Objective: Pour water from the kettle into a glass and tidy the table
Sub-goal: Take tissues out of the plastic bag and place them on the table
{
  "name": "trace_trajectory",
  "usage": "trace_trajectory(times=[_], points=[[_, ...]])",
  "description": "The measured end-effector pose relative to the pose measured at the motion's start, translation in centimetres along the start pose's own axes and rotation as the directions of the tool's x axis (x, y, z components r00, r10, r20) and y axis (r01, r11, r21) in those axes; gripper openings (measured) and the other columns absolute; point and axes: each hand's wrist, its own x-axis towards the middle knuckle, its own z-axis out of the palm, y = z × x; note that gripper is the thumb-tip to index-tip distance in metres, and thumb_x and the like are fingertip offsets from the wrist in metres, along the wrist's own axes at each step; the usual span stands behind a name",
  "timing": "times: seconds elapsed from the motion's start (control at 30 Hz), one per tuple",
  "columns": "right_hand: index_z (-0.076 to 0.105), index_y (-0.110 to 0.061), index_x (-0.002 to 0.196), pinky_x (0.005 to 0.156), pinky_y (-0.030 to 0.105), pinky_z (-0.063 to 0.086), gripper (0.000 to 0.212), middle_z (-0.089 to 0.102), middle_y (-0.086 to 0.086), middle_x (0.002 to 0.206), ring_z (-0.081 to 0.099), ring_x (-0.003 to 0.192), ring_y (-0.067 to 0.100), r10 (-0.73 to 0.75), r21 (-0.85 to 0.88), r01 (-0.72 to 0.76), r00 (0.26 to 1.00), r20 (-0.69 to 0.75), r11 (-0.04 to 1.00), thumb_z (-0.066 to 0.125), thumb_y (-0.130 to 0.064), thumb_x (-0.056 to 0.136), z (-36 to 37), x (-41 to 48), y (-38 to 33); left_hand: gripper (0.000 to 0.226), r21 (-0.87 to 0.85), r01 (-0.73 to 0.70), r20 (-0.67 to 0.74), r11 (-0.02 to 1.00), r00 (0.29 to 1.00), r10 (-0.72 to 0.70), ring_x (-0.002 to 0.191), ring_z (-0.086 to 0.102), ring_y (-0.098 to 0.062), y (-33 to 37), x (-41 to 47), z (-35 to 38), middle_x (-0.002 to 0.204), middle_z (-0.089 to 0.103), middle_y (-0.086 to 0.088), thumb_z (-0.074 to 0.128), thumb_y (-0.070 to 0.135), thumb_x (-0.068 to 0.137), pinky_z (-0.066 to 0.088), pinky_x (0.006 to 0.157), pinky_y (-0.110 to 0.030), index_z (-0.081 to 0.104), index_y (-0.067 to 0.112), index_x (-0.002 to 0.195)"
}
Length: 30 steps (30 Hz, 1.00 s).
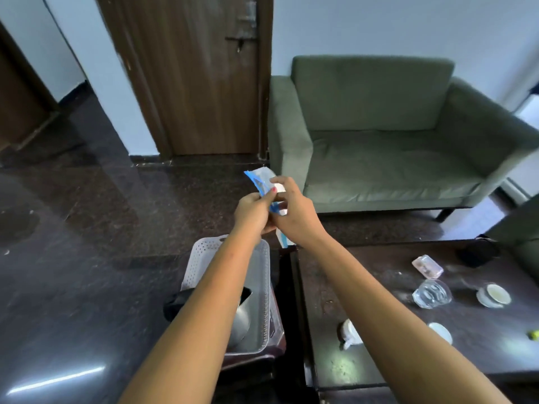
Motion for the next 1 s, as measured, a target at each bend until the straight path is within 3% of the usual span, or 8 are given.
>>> trace_trajectory(times=[0.07, 0.23, 0.37, 0.43, 0.53, 0.7, 0.87, 1.0], points=[[0.039, -0.024, 0.126, 0.064, 0.018, 0.05, 0.053, 0.067, -0.001, 0.091, 0.064, 0.079, 0.018, 0.009, -0.005, -0.009, 1.0, -0.013, 1.0, 0.056, -0.003, 0.08, -1.6, -1.2, -0.1, 0.017, 0.009, -0.009, -0.017, 1.0, 1.0, 0.009, 0.09, 0.068, -0.032, -0.2, -0.9, 1.4, 0.099, 0.069, -0.018, 0.061, 0.025, 0.089, 0.058, 0.074, -0.043, 0.067, 0.012, 0.08], [0.041, -0.022, 0.112, 0.051, 0.005, 0.039, 0.033, 0.07, -0.008, 0.075, 0.059, 0.061, -0.002, 0.01, -0.007, -0.011, 0.993, -0.121, 1.0, 0.058, -0.015, 0.085, -5.7, -4.2, 1.1, 0.022, 0.258, -0.141, -0.081, 0.956, 0.983, 0.167, 0.053, 0.064, -0.017, -0.9, -3.2, 4.7, 0.069, 0.064, -0.011, 0.056, 0.017, 0.09, 0.057, 0.052, -0.026, 0.064, 0.009, 0.071], [0.044, -0.024, 0.096, 0.054, 0.005, 0.041, 0.029, 0.069, 0.001, 0.087, 0.063, 0.077, 0.015, 0.048, -0.114, -0.072, 0.978, -0.202, 0.991, 0.053, -0.002, 0.079, -9.7, -6.6, 3.0, 0.022, 0.451, -0.223, -0.07, 0.864, 0.956, 0.284, 0.075, 0.067, -0.032, -2.2, -5.5, 7.3, 0.08, 0.069, -0.015, 0.053, 0.019, 0.088, 0.057, 0.069, -0.035, 0.065, 0.005, 0.075], [0.048, -0.021, 0.088, 0.065, 0.018, 0.048, 0.027, 0.067, 0.002, 0.089, 0.063, 0.079, 0.021, 0.05, -0.158, -0.088, 0.971, -0.234, 0.984, 0.048, 0.004, 0.077, -11.6, -8.3, 4.0, 0.02, 0.449, -0.238, -0.074, 0.861, 0.951, 0.302, 0.08, 0.068, -0.037, -3.1, -6.7, 8.8, 0.086, 0.07, -0.015, 0.051, 0.018, 0.089, 0.057, 0.076, -0.047, 0.065, 0.005, 0.08], [0.057, -0.014, 0.088, 0.065, 0.033, 0.052, 0.027, 0.065, 0.003, 0.087, 0.06, 0.078, 0.025, 0.07, -0.211, -0.123, 0.968, -0.243, 0.97, 0.044, 0.005, 0.076, -14.6, -11.5, 5.8, 0.018, 0.537, -0.249, -0.11, 0.806, 0.926, 0.36, 0.072, 0.069, -0.03, -4.6, -9.4, 11.5, 0.076, 0.07, -0.004, 0.051, 0.018, 0.09, 0.058, 0.073, -0.045, 0.061, 0.011, 0.077], [0.063, -0.012, 0.104, 0.064, 0.034, 0.049, 0.037, 0.069, 0.005, 0.089, 0.042, 0.099, 0.025, 0.069, -0.657, -0.118, 0.993, -0.1, 0.744, 0.049, 0.006, 0.075, -19.0, -16.3, 8.1, 0.018, 0.587, -0.308, -0.062, 0.749, 0.905, 0.421, 0.062, 0.069, -0.025, -7.3, -14.3, 17.1, 0.074, 0.068, -0.003, 0.05, 0.018, 0.09, 0.058, 0.066, -0.043, 0.059, 0.009, 0.077], [0.057, -0.003, 0.082, 0.056, 0.027, 0.042, 0.008, 0.058, 0.009, 0.079, 0.055, 0.08, 0.029, 0.218, -0.664, -0.178, 0.976, -0.023, 0.726, 0.051, 0.003, 0.083, -22.5, -18.5, 9.0, 0.017, 0.52, -0.372, 0.026, 0.769, 0.907, 0.42, 0.061, 0.069, -0.022, -9.9, -17.8, 22.8, 0.075, 0.068, -0.003, 0.048, 0.014, 0.092, 0.057, 0.067, -0.044, 0.056, 0.006, 0.08], [0.032, -0.012, 0.06, 0.044, 0.021, 0.029, 0.038, 0.037, 0.0, 0.061, 0.041, 0.054, 0.014, 0.377, -0.66, -0.302, 0.926, -0.031, 0.688, 0.058, -0.009, 0.087, -24.6, -18.7, 10.3, 0.017, 0.541, -0.416, 0.104, 0.731, 0.895, 0.433, 0.073, 0.066, -0.03, -10.6, -19.0, 25.5, 0.078, 0.068, -0.01, 0.047, 0.019, 0.093, 0.051, 0.07, -0.044, 0.054, 0.004, 0.085]])
